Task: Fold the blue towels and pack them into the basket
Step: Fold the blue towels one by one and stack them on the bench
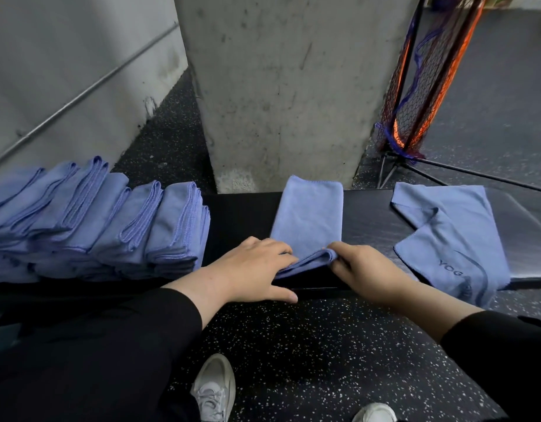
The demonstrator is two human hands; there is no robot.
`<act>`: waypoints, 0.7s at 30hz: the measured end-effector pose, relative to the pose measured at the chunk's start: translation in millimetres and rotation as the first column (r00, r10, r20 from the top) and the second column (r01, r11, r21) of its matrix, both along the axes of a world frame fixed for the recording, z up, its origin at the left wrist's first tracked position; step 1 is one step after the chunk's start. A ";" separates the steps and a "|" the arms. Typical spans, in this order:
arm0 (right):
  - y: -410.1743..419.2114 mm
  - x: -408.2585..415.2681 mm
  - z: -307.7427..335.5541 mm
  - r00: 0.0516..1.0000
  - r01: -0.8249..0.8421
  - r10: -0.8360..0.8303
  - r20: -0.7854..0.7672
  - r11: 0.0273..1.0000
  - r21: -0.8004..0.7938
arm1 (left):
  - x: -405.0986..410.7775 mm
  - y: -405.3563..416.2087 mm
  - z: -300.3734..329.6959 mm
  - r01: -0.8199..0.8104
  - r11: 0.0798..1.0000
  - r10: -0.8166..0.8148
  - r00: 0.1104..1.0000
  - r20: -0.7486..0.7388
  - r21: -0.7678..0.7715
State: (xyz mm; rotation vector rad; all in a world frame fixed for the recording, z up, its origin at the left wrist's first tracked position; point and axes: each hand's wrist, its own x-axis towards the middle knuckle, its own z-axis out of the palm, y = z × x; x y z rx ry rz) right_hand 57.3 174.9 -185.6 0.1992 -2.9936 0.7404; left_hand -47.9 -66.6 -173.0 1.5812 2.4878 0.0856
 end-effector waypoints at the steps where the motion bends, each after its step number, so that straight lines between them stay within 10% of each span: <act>1: 1.2 0.1 3.2 0.998 0.051 -0.048 0.042 0.997 -0.052 | -0.5 0.7 -2.0 -0.025 1.000 0.025 1.000 0.001 0.006; 13: 7.3 14.6 31.0 0.968 0.238 -0.174 0.180 0.859 -0.453 | -1.2 1.7 30.0 -0.526 0.820 0.257 0.692 0.674 0.227; 21: 12.1 -28.6 17.9 0.879 0.474 -0.434 0.197 0.844 -0.253 | -24.8 24.6 21.3 -0.755 0.644 0.379 0.454 0.806 0.122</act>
